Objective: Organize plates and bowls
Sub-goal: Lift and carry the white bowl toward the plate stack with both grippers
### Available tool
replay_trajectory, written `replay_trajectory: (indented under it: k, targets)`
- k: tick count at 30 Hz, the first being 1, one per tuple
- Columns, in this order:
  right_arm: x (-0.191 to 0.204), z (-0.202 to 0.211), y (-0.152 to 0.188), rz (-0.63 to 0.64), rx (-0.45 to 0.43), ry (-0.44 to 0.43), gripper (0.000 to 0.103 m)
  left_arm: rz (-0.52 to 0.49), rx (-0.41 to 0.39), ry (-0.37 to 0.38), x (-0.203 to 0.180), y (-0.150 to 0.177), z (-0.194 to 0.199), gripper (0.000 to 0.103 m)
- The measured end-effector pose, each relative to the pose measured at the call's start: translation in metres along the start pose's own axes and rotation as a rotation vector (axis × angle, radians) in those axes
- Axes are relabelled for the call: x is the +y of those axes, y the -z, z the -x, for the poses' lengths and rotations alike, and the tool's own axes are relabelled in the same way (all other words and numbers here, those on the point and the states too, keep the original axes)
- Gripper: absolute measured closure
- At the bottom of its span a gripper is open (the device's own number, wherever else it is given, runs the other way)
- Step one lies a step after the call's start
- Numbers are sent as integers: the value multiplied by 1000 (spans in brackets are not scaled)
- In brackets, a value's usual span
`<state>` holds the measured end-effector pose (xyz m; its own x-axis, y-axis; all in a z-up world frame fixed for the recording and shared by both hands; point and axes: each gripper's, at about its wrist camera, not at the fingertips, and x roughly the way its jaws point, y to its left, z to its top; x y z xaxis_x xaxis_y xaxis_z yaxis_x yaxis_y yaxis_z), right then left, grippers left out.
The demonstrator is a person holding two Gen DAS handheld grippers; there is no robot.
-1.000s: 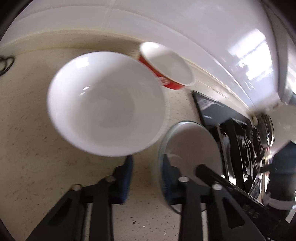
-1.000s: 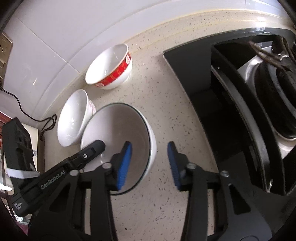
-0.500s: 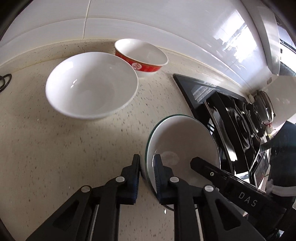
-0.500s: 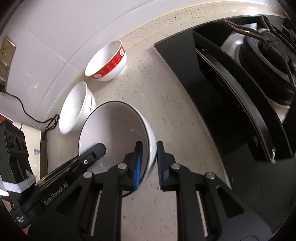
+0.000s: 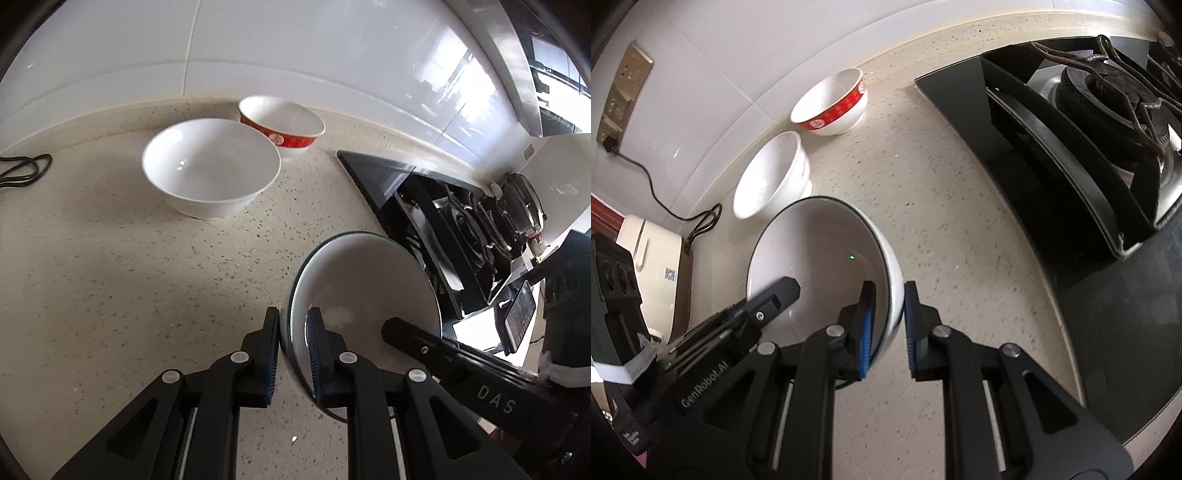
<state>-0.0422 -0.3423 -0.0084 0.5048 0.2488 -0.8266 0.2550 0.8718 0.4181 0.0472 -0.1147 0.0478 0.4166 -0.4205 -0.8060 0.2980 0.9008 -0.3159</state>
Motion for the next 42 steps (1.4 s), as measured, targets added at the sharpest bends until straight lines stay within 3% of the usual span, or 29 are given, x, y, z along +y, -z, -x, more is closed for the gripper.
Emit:
replay_trajectory:
  k: [10, 21, 30, 42]
  targets:
    - [36, 9, 19, 61, 6, -52, 85, 74, -67, -23, 27, 17, 39, 87]
    - [89, -13, 41, 161, 82, -133, 85, 181, -81, -111, 83, 45, 69, 87]
    - [125, -30, 48, 230, 124, -157, 85, 259, -107, -159, 106, 59, 87, 87]
    - [191, -51, 60, 392, 184, -183, 85, 423, -143, -221, 166, 88, 115, 87]
